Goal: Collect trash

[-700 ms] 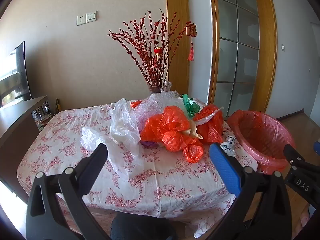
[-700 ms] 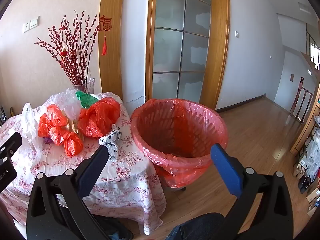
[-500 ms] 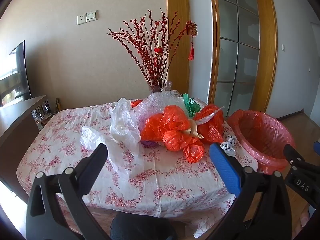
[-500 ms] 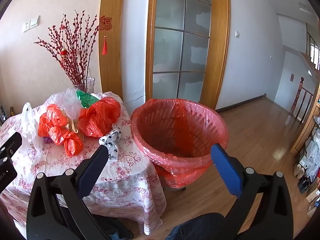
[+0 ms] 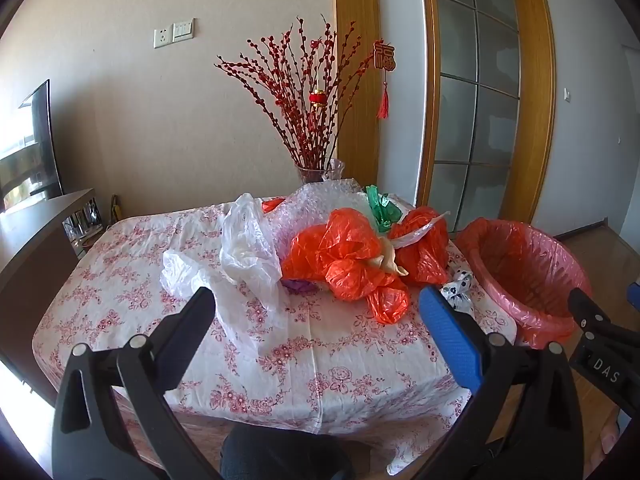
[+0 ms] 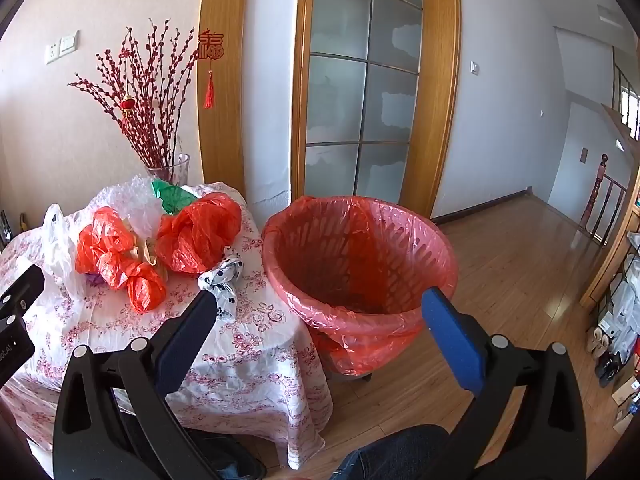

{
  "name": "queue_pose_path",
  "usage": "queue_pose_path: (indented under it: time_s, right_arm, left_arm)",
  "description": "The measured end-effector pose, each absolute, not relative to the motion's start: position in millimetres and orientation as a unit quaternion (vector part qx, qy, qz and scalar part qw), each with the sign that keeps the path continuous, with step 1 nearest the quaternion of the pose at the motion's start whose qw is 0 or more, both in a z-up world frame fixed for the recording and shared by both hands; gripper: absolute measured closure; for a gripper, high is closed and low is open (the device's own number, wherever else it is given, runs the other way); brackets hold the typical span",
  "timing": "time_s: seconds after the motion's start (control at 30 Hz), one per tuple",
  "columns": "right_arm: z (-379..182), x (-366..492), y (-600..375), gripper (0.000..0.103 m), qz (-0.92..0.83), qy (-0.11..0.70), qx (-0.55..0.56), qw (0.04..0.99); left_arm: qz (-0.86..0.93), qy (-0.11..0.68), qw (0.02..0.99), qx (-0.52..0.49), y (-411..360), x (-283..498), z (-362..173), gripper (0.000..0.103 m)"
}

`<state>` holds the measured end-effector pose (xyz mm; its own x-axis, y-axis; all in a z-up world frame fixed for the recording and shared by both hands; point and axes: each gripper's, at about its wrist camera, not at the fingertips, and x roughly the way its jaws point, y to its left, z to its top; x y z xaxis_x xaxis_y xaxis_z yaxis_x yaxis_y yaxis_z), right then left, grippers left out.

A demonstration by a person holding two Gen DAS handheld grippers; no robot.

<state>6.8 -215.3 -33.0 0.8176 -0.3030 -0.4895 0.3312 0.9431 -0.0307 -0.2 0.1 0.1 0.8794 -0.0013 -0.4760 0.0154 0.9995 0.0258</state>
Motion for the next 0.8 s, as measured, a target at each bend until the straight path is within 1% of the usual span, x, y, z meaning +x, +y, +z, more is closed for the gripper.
queue_pose_path:
  time_s: [0.8]
  right_arm:
    - [-33.7, 7.5, -215.5, 0.002, -0.167, 0.253, 0.028, 0.952]
  left_arm:
    - [-0.005, 0.247, 0.969, 0.015, -0.9, -1.9, 0.0, 0.004]
